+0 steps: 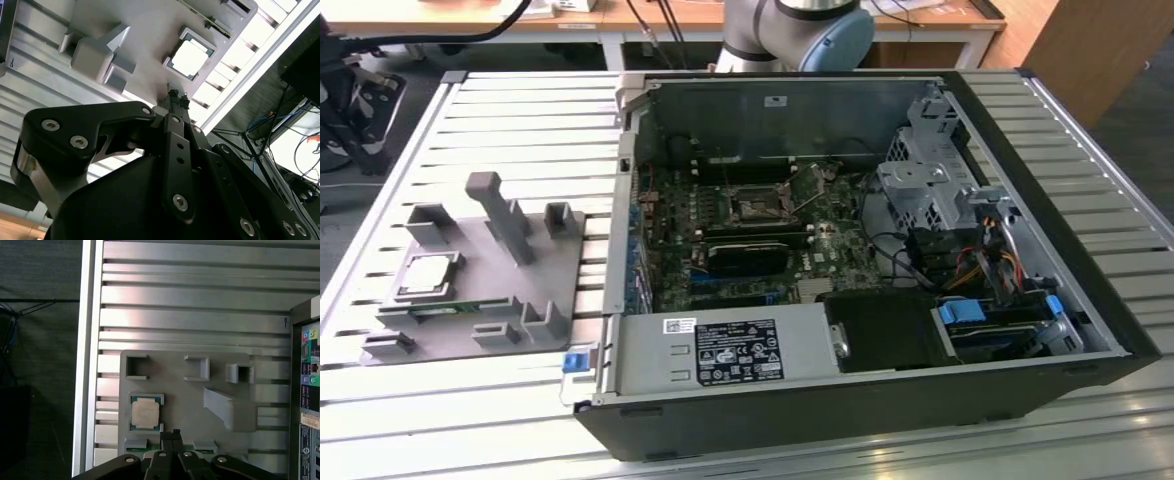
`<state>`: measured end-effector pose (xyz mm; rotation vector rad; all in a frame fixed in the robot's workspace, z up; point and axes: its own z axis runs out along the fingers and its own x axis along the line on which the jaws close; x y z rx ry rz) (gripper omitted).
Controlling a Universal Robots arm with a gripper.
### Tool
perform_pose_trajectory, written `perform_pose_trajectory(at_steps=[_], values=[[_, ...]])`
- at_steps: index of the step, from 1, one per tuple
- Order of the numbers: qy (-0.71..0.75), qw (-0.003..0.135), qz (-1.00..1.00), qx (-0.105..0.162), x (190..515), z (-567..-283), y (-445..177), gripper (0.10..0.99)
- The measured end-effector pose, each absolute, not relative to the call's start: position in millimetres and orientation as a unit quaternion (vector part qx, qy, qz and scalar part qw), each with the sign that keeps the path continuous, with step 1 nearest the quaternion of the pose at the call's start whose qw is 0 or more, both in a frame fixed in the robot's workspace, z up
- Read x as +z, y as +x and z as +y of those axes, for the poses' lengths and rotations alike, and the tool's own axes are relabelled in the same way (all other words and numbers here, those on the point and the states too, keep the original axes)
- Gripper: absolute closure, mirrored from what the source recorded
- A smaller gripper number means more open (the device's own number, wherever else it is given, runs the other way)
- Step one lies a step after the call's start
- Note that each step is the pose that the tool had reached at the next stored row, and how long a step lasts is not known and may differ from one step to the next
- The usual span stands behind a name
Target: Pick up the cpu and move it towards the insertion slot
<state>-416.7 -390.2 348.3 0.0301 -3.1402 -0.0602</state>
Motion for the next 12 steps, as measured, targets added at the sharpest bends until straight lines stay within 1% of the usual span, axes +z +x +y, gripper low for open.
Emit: perform_pose_trajectory(at_steps=[12], values=[[0.01, 0.0, -1.0, -0.018, 340.1, -392.2, -418.2, 0.98]])
